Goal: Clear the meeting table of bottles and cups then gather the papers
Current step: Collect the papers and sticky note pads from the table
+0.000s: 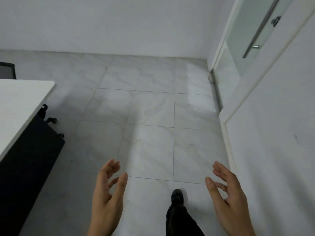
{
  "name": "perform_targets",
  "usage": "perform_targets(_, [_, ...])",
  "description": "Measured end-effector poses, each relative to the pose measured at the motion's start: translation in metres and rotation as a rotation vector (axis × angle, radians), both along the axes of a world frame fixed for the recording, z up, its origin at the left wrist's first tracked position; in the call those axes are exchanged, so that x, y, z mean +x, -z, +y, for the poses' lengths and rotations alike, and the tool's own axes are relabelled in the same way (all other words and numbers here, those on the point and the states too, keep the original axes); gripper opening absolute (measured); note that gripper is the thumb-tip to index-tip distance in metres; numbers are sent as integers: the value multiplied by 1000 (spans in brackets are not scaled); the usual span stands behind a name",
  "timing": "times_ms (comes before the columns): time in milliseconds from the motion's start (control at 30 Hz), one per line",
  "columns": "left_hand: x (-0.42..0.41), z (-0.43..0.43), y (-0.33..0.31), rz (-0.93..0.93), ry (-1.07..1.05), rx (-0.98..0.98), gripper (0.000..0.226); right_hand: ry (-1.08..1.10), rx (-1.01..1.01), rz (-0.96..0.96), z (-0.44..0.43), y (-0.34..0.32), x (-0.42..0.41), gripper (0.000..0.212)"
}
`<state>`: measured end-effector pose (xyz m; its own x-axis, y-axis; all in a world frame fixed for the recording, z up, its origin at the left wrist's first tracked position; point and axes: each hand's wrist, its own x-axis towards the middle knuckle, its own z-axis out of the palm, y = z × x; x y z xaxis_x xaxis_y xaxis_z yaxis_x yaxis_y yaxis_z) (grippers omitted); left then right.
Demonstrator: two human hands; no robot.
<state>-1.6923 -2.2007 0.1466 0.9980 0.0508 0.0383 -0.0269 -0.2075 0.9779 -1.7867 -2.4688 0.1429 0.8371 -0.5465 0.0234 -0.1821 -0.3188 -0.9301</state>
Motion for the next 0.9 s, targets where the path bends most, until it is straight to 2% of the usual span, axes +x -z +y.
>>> perform_targets(200, [168, -25, 12, 40, -60, 99, 58, -70, 62, 26, -31, 36, 188, 46])
perform_targets(300, [245, -26, -9, 44, -133, 119, 54, -180, 62, 38, -37, 18, 296, 46])
perform_targets(400, [313, -16, -29, 33, -228, 141, 61, -313, 41, 32, -33, -8, 403, 46])
perform_targets(533, [389, 9, -34, 28, -386, 119, 65, -505, 36, 25, -4, -28, 531, 47])
perform_targets(700, [500, 48, -1, 93, -595, 36, 54, -719, -16, 91, 48, -5, 687, 48])
perform_targets(900, [672, 123, 9, 78, -684, -43, 47, -775, -66, 151, 116, -4, 871, 45])
